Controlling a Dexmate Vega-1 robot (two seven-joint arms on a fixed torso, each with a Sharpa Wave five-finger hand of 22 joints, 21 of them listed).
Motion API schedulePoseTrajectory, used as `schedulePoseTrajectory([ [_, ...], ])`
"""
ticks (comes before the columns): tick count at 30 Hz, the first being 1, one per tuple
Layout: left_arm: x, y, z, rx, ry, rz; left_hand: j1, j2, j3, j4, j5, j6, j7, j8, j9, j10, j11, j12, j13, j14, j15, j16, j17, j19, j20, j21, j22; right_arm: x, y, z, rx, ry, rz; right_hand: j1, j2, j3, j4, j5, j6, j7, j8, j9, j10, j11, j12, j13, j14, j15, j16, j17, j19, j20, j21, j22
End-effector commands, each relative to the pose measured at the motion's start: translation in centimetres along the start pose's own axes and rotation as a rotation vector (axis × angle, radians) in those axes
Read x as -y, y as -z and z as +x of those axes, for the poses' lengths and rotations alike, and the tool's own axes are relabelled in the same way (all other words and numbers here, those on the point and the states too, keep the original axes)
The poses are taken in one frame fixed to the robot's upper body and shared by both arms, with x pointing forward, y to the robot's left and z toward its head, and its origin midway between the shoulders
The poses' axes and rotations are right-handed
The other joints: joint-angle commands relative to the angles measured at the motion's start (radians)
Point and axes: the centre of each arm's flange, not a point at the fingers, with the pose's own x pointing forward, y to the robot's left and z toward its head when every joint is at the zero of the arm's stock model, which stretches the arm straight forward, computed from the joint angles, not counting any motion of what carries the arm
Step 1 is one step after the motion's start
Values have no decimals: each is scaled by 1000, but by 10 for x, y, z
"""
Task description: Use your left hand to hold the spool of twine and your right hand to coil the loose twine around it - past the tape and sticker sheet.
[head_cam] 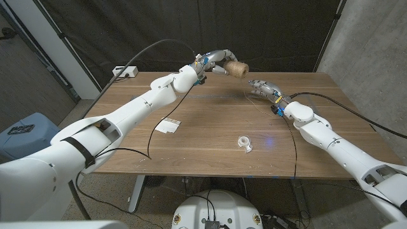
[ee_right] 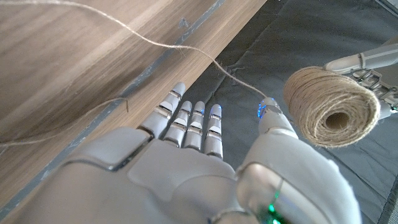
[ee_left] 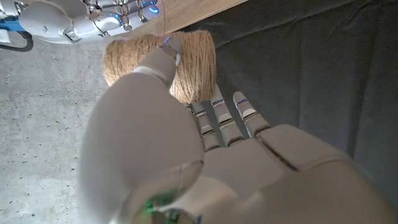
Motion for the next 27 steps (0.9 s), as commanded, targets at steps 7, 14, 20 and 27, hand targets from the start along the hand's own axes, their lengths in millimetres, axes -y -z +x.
schedulePoseTrajectory([
  [7,-6,3,7,-45,-19,-38,-21,37,19,13,8,4,10,123,88,18,19,4,212,4,10,7,8,-3,3,6,5,-11,0,12,20,-42,21,25,-10,-4,-1,4,25,4,4,6,26,4,5,6,33,-45,9,5,52,-40,12,3],
  [14,-6,4,9,-58,-24,-44,-21,37,19,13,11,5,13,125,87,18,18,3,212,5,11,7,9,-4,3,6,6,-16,-2,17,36,-75,24,46,-6,-2,-4,5,34,0,6,6,37,-2,7,7,46,-53,12,5,60,-42,11,3],
  [20,-5,4,9,-68,-22,-47,-21,36,19,13,13,5,13,126,86,18,19,2,213,5,11,7,9,-4,4,7,6,-20,-3,19,46,-91,29,67,1,1,-5,6,50,-5,10,7,55,-8,12,9,59,-54,15,6,71,-42,11,3],
  [27,-7,2,10,-71,-32,-53,-22,37,18,14,15,5,16,128,87,19,19,0,213,5,11,9,12,-4,5,8,6,-23,-4,22,48,-112,20,137,28,23,-16,5,58,-11,10,8,66,-14,10,10,71,-64,15,6,80,-49,8,3],
])
